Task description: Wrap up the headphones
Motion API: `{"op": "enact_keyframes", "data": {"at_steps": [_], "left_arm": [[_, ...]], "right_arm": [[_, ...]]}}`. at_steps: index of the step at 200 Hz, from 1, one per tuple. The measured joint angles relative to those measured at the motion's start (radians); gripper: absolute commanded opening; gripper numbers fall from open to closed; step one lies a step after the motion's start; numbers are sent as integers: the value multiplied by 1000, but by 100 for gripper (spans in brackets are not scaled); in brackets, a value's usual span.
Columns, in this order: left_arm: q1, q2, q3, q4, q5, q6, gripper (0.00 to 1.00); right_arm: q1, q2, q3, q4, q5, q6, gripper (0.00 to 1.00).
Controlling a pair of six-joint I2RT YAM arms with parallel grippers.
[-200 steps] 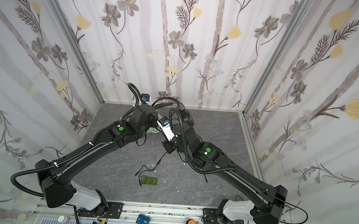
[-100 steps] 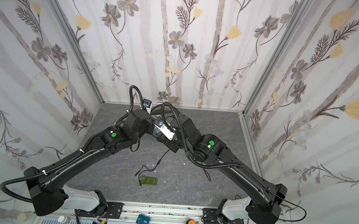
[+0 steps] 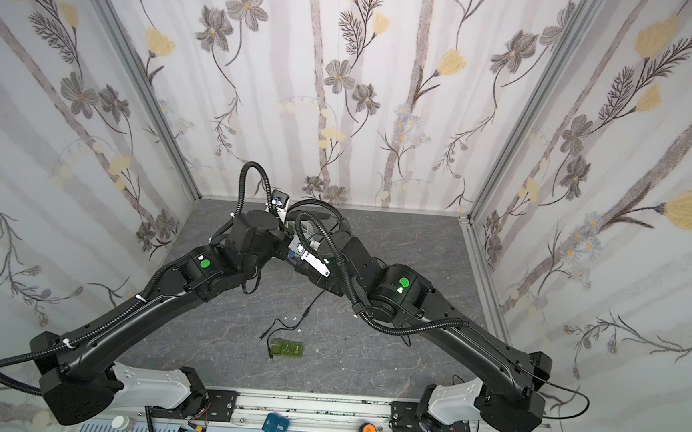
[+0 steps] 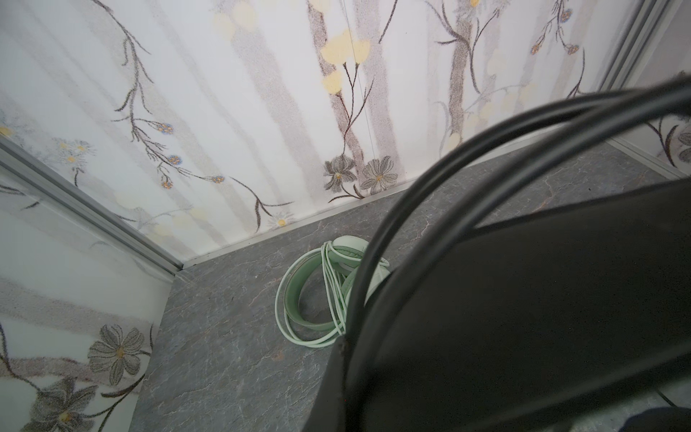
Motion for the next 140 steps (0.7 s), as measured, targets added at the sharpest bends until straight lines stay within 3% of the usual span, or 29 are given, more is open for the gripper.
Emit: {"op": "enact_keyframes", "data": {"at_steps": [59,140], "left_arm": [[-14,8,33,-42,1,36,0],[-23,40,68,-120,7,92,0]], "right_arm": [[91,-14,-74,117,223,-140,1],[101,-45,-127,243,367,-193,9]]}}
